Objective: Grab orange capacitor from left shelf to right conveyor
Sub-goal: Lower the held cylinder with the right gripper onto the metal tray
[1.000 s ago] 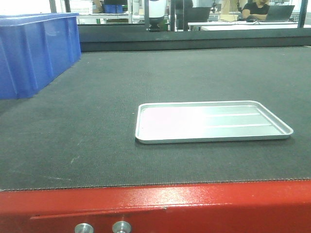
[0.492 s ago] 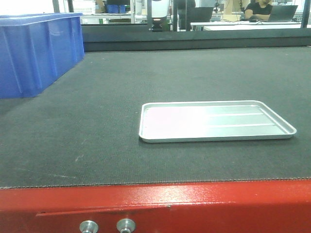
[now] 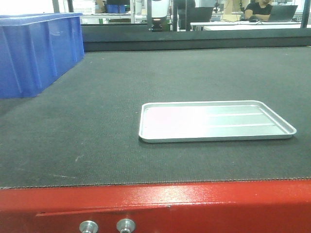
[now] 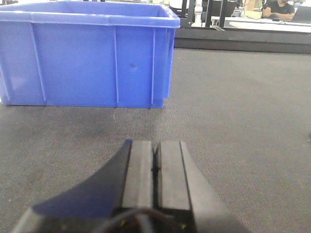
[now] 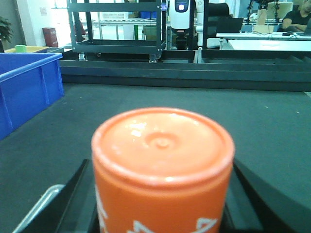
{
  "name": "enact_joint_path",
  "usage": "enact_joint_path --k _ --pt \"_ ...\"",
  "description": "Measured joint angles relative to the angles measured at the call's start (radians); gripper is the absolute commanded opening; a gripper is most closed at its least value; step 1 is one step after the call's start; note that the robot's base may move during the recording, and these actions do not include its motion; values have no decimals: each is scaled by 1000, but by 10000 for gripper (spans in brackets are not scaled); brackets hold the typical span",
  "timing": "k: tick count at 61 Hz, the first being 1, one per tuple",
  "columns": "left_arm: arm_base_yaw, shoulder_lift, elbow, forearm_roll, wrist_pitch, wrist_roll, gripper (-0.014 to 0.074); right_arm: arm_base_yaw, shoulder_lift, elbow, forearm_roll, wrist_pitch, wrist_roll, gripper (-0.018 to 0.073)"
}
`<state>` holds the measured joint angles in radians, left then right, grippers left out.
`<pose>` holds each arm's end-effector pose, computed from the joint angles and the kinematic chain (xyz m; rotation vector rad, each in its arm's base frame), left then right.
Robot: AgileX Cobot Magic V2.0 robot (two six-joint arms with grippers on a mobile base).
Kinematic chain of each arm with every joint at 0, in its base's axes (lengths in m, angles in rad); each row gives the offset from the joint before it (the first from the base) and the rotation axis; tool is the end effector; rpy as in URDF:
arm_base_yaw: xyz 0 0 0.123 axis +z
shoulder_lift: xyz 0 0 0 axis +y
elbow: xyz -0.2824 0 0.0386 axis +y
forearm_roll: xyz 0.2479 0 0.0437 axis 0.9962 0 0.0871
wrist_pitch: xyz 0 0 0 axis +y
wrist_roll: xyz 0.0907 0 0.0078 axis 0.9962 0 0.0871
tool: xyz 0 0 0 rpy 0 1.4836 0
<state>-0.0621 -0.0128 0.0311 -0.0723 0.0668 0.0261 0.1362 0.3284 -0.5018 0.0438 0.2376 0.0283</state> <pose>0.0567 -0.0040 0.1972 0.0164 1.5691 -0.0888 0.0720 0.0108 0.3384 -0.0588 1.5490 0.1719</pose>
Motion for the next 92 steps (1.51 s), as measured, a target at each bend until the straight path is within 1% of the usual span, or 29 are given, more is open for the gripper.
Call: enact_joint_path --k 3,10,21,28,35,41,51,68,78,87,92 --pt "0 0 0 0 0 0 -127 16 75 -20 0 -49 0 87" --pt "0 0 0 0 0 0 -127 86 259 -48 0 -187 0 87" --pt "0 0 0 0 0 0 -127 237 537 -53 0 -395 0 87" --pt "0 0 0 0 0 0 -127 281 701 -53 -21 -501 0 87" --pt "0 0 0 0 0 0 -127 286 855 -53 -73 -621 0 87" --pt "0 0 0 0 0 0 -127 286 980 -55 -95 -736 0 87" --pt "0 0 0 0 0 0 -127 286 1152 -60 -98 -924 0 87" --pt "0 0 0 0 0 0 -127 279 1377 -65 -101 -1162 0 87" --pt "0 0 0 0 0 0 -127 257 1470 -67 -101 -1245 3 87" --pt "0 0 0 0 0 0 -127 250 1518 -67 -101 -1285 59 87" --pt "0 0 0 0 0 0 -127 250 1536 -67 -101 -1301 71 87"
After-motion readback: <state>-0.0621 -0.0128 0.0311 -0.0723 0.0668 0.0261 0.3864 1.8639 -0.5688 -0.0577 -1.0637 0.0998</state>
